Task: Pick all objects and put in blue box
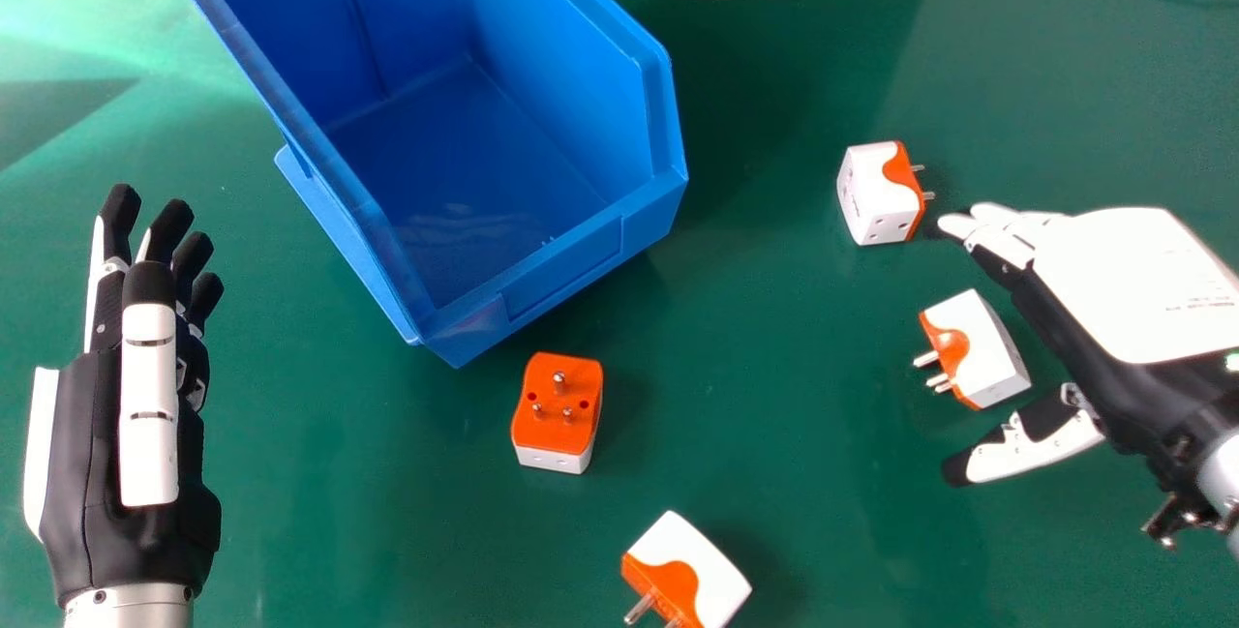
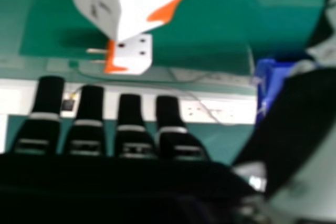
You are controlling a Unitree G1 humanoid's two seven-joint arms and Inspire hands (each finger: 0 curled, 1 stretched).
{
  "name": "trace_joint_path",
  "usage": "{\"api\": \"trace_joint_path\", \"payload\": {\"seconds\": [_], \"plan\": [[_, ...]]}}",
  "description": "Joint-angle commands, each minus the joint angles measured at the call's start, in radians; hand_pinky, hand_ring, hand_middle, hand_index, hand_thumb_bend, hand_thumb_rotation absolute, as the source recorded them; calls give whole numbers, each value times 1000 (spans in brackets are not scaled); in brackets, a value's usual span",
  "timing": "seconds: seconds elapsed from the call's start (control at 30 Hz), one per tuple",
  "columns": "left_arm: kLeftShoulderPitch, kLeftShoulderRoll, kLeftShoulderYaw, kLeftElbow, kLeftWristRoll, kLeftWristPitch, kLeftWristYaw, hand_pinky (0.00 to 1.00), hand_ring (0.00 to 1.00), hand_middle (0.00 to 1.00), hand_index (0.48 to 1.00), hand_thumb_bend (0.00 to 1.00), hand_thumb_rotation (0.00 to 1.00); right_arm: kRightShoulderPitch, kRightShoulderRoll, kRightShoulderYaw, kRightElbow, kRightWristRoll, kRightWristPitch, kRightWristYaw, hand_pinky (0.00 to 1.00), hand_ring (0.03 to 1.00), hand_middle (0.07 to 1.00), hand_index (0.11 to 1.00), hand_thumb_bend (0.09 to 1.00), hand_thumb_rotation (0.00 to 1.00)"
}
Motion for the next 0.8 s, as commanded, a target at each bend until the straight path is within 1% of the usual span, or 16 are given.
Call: {"api": "trace_joint_path", "payload": {"seconds": [0.0, 0.13, 0.27, 0.43, 0.6, 0.7, 0.77], "plan": [[5, 9, 9, -13, -1, -22, -2, 957, 951, 959, 982, 522, 869, -37, -2, 10, 19, -4, -7, -30, 735, 828, 862, 832, 921, 313], [5, 11, 10, -11, 2, -22, -1, 957, 951, 963, 983, 527, 865, -65, -4, 37, 71, -12, -14, -44, 718, 811, 841, 810, 904, 308], [4, 12, 11, -10, 2, -20, -1, 958, 950, 964, 983, 531, 863, -93, 1, 64, 129, -21, -18, -75, 706, 797, 827, 799, 896, 304], [-1, 14, 13, -3, -6, -23, -7, 958, 950, 963, 983, 526, 867, -108, 0, 87, 161, -20, -9, -86, 698, 789, 820, 795, 892, 308], [-1, 14, 15, -6, -14, -17, -9, 966, 953, 963, 985, 516, 873, -120, -2, 102, 198, -21, -15, -119, 694, 784, 816, 794, 884, 299], [0, 13, 16, -10, -18, -13, -9, 971, 956, 964, 985, 511, 878, -124, -2, 108, 207, -16, -7, -118, 690, 780, 812, 790, 881, 296], [2, 12, 16, -12, -15, -14, -7, 972, 956, 962, 984, 505, 881, -127, -2, 111, 214, -17, -5, -119, 690, 779, 812, 791, 874, 292]]}}
